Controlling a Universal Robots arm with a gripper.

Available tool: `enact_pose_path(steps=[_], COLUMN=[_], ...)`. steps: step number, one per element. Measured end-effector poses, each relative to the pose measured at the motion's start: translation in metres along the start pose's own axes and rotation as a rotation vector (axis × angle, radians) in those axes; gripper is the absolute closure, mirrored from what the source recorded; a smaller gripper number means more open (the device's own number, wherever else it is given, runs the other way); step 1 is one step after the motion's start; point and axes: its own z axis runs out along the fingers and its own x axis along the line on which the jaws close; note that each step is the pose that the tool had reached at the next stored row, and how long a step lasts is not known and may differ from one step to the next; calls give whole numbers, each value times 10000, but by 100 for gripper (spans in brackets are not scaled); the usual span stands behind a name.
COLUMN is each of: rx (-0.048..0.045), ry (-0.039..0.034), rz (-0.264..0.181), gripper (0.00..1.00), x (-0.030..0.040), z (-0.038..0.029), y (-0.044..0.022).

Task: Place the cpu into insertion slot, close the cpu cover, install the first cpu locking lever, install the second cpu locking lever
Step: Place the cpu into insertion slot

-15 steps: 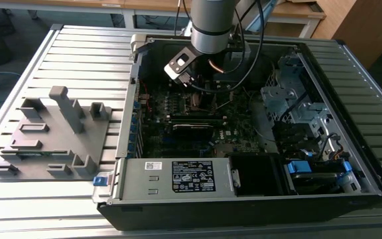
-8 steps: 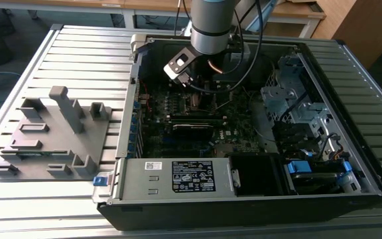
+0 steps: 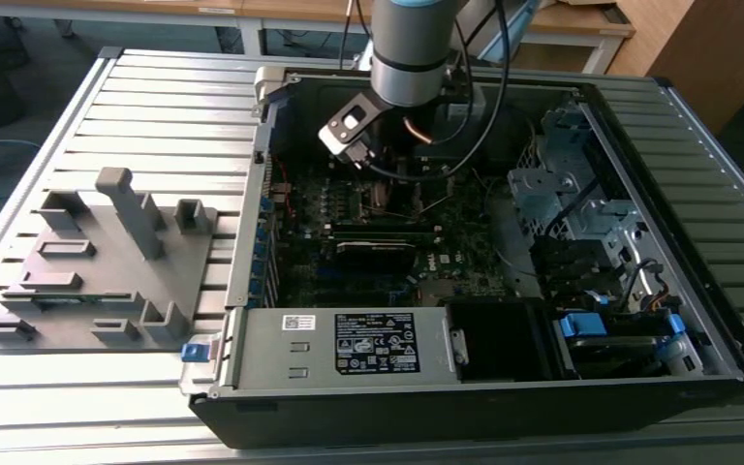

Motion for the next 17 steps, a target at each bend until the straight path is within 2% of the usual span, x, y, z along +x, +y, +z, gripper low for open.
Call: enact_pose_path(steps=[7, 17], rx=[0, 1], ry=[-1, -5], rz=[22, 71], gripper=[46, 46], x=[8, 10], z=[56, 103], y=[-5, -9])
